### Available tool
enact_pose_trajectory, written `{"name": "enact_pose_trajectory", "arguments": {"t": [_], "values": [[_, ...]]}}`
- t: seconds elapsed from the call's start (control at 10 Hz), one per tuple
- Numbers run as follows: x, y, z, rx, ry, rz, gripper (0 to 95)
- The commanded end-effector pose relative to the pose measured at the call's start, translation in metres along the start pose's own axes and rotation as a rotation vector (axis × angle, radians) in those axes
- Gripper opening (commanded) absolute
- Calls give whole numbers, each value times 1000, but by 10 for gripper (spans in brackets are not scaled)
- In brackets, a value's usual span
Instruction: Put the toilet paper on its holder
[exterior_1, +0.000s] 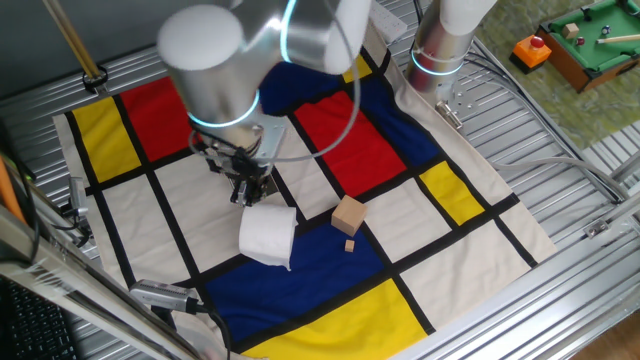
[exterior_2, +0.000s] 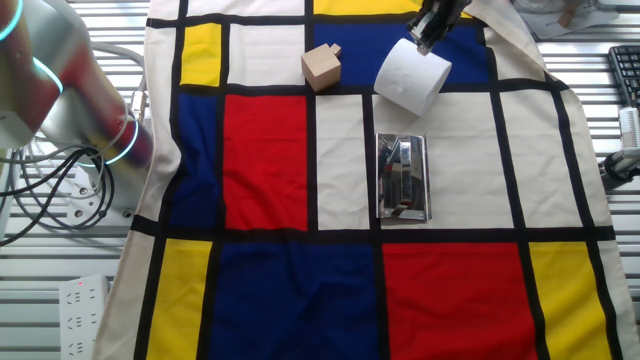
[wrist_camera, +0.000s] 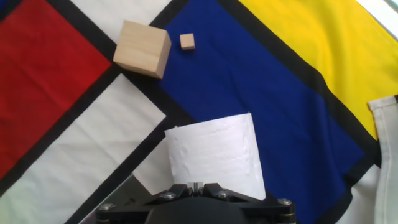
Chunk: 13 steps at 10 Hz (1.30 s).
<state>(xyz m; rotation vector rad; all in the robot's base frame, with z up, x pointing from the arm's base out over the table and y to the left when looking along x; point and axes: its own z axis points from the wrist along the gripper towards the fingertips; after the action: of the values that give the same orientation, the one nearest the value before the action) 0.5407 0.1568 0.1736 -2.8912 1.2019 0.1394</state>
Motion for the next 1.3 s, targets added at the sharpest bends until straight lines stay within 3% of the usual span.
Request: {"name": "enact_pose_trajectory", "arguments": {"t": [0.1,0.7,0.8,1.0,1.3], "values": [[-4,-6,2,22,31,27,0],[-29,-24,3,24,40,30,0],[-32,-27,5,28,43,2,380],[-33,-29,6,25,46,-21,760],[-33,-29,6,20,54,-22,760]]}}
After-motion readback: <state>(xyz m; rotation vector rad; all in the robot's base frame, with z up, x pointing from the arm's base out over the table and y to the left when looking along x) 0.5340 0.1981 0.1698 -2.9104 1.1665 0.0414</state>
